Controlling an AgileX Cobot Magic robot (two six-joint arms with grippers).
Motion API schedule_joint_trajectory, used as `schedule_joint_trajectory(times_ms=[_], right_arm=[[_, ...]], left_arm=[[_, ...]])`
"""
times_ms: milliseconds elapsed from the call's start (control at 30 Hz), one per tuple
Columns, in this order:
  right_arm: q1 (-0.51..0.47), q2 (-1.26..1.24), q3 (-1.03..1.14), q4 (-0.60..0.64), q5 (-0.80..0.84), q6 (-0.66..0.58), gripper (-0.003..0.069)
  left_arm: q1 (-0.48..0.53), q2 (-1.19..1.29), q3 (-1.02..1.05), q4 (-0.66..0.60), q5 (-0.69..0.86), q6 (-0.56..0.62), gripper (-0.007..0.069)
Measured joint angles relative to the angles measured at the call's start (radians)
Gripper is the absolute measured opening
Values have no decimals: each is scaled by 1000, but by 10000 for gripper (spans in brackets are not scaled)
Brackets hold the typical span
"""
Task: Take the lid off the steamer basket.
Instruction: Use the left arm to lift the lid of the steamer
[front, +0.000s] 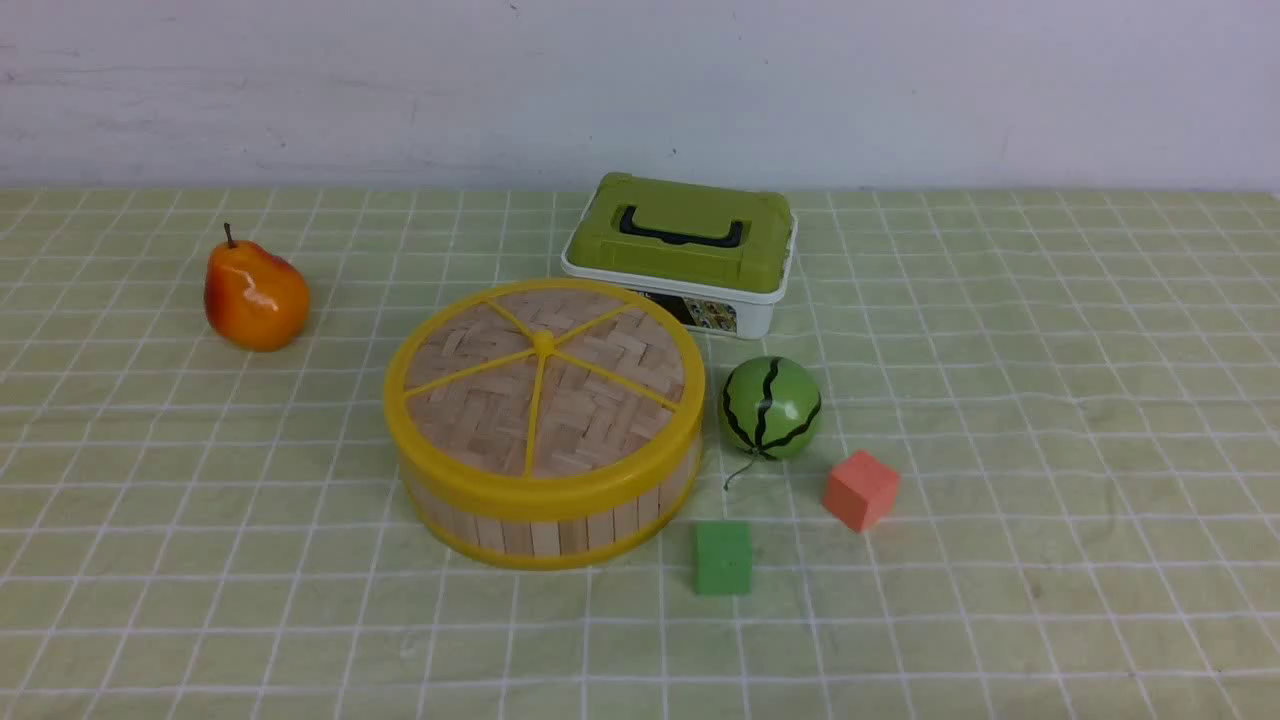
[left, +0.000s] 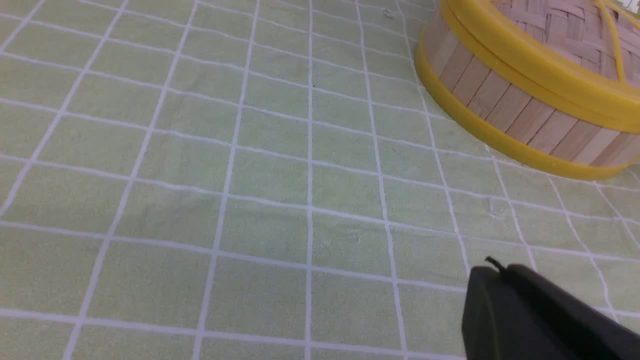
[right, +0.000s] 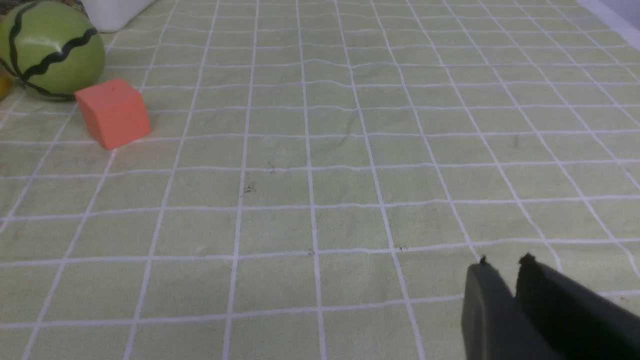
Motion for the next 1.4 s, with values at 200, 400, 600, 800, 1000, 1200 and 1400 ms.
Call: schedule_joint_trajectory(times_ms=[200, 400, 600, 800, 1000, 1200, 1400], right_arm=[[0, 0, 0, 1, 0, 0, 78], [0, 0, 0, 0, 0, 0, 86], [0, 0, 0, 0, 0, 0, 97], [0, 0, 0, 0, 0, 0, 99], [0, 0, 0, 1, 0, 0, 107], [0, 0, 0, 1, 0, 0, 115], [0, 0, 0, 1, 0, 0, 122]], left_arm=[[0, 0, 0, 0, 0, 0, -13], [0, 0, 0, 0, 0, 0, -13], [0, 0, 0, 0, 0, 0, -13], [0, 0, 0, 1, 0, 0, -13], [0, 0, 2, 16, -121, 0, -13], [0, 0, 3, 16, -540, 0, -13], [0, 0, 3, 15, -878, -1, -13]])
